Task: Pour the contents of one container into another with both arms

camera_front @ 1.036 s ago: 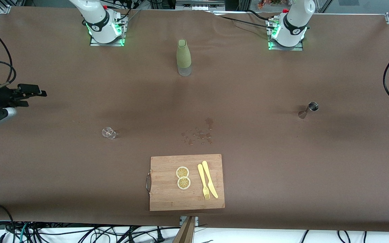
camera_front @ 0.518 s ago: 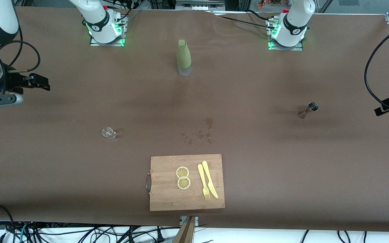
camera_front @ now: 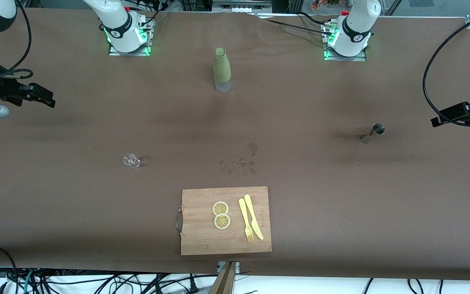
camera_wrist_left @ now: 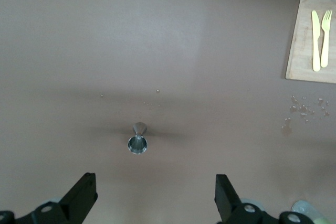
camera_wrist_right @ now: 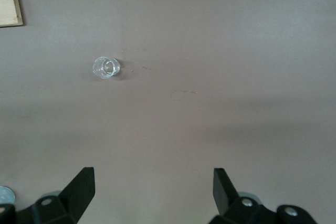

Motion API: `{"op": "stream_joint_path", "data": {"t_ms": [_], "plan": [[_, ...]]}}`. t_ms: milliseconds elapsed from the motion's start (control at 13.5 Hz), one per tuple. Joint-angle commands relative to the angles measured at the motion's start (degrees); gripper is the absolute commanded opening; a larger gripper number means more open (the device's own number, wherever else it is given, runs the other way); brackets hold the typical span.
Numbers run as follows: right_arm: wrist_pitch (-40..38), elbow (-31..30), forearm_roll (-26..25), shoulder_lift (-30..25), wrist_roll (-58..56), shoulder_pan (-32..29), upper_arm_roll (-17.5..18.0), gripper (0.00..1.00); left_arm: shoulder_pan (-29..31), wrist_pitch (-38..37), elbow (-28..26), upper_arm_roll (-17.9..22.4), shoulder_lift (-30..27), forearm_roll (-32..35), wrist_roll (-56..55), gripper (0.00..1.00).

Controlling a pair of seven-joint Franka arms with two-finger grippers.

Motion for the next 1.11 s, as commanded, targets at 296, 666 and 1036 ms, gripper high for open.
{"op": "stream_joint_path", "data": {"t_ms": [296, 666, 1036], "plan": [[-0.2, -0.8, 1.5, -0.8, -1.0, 0.4, 0.1, 1.00, -2.6, -0.4, -2.5, -1.6, -2.9, 6.7, -0.7, 1.00], [-0.5, 0.0, 1.4, -0.3, -1.1, 0.4, 0.1, 1.00, -2.7, -0.2, -2.3, -1.7, -2.6, 7.6, -0.7, 1.00], [-0.8, 0.1, 1.4, -0.2, -1.1, 0.4, 0.1, 1.00, -2.7, -0.2, -2.2, -1.7, -2.5, 7.8, -0.8, 1.00]]}}
